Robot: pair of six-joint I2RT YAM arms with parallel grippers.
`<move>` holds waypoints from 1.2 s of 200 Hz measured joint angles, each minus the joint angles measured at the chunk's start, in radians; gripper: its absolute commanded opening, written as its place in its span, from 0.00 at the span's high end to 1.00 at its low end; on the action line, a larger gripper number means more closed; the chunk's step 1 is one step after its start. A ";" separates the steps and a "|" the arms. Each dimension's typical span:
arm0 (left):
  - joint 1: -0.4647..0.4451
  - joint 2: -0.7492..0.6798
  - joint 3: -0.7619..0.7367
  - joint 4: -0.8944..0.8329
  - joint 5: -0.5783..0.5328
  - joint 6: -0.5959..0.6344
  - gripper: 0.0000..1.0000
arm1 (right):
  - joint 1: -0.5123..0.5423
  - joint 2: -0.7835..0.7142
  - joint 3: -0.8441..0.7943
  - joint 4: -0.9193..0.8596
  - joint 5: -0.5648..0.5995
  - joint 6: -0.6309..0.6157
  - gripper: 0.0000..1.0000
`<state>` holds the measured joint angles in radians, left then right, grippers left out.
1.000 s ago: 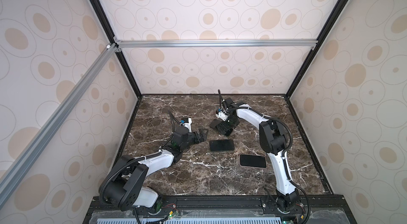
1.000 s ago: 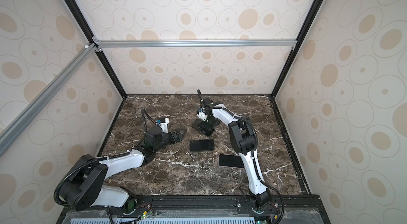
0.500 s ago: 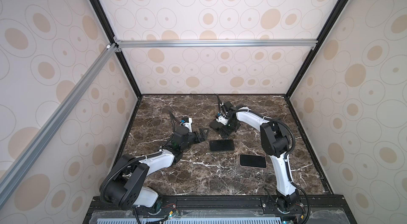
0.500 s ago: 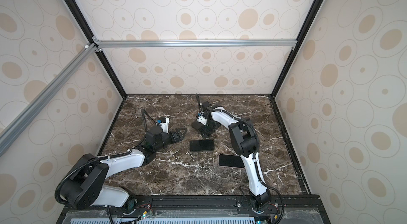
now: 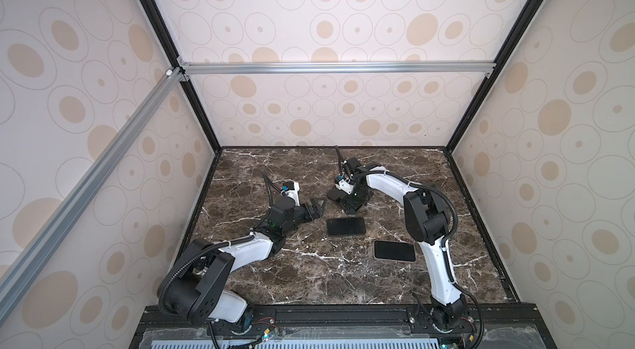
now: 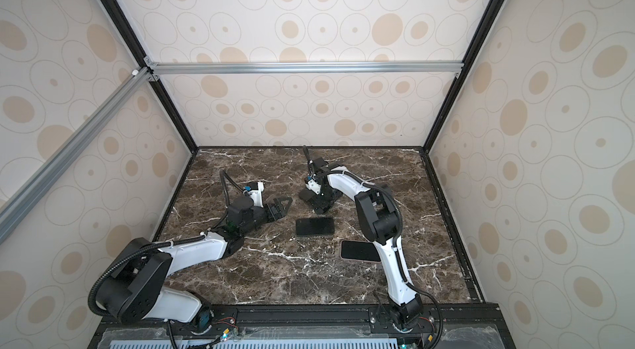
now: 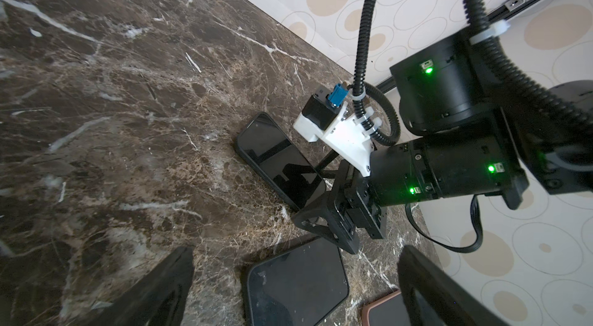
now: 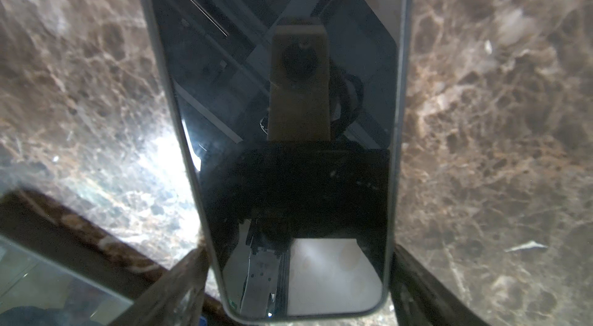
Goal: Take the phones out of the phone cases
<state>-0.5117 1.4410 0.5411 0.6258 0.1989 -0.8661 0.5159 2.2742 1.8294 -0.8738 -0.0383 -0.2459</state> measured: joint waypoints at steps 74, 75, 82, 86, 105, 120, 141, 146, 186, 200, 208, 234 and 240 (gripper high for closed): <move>0.000 0.073 0.021 0.010 -0.014 -0.029 0.01 | -0.003 0.000 0.000 0.005 -0.004 0.035 0.26; 0.000 0.075 0.022 0.010 -0.014 -0.029 0.01 | -0.003 0.000 0.000 0.005 -0.005 0.037 0.26; 0.000 0.092 0.040 0.002 -0.021 -0.033 0.01 | -0.007 0.000 -0.001 0.008 -0.012 0.050 0.27; 0.000 0.101 0.050 -0.003 -0.024 -0.036 0.01 | -0.010 0.000 -0.001 0.011 -0.018 0.059 0.27; 0.000 0.156 0.114 -0.019 -0.026 -0.049 0.01 | -0.034 -0.011 -0.014 0.030 -0.081 0.099 0.27; 0.000 0.205 0.166 -0.017 -0.020 -0.065 0.03 | -0.060 -0.020 -0.027 0.049 -0.149 0.129 0.27; -0.001 0.280 0.225 -0.008 0.002 -0.096 0.07 | -0.097 -0.034 -0.054 0.080 -0.248 0.170 0.27; -0.002 0.297 0.236 -0.008 0.005 -0.105 0.08 | -0.106 -0.038 -0.062 0.091 -0.271 0.179 0.27; -0.022 0.431 0.340 -0.014 0.037 -0.154 0.15 | -0.168 -0.066 -0.138 0.180 -0.438 0.260 0.28; -0.030 0.479 0.385 -0.013 0.051 -0.171 0.21 | -0.179 -0.070 -0.151 0.200 -0.467 0.280 0.28; -0.033 0.501 0.406 -0.008 0.060 -0.181 0.23 | -0.183 -0.071 -0.156 0.208 -0.478 0.288 0.28; -0.037 0.566 0.463 -0.003 0.087 -0.212 0.27 | -0.185 -0.078 -0.175 0.234 -0.499 0.308 0.28; -0.038 0.580 0.476 -0.003 0.092 -0.218 0.29 | -0.185 -0.079 -0.179 0.239 -0.503 0.310 0.28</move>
<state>-0.5499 2.0209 1.0172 0.6224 0.2905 -1.0840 0.3305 2.1952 1.6508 -0.6346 -0.5415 0.0643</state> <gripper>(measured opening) 0.732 0.754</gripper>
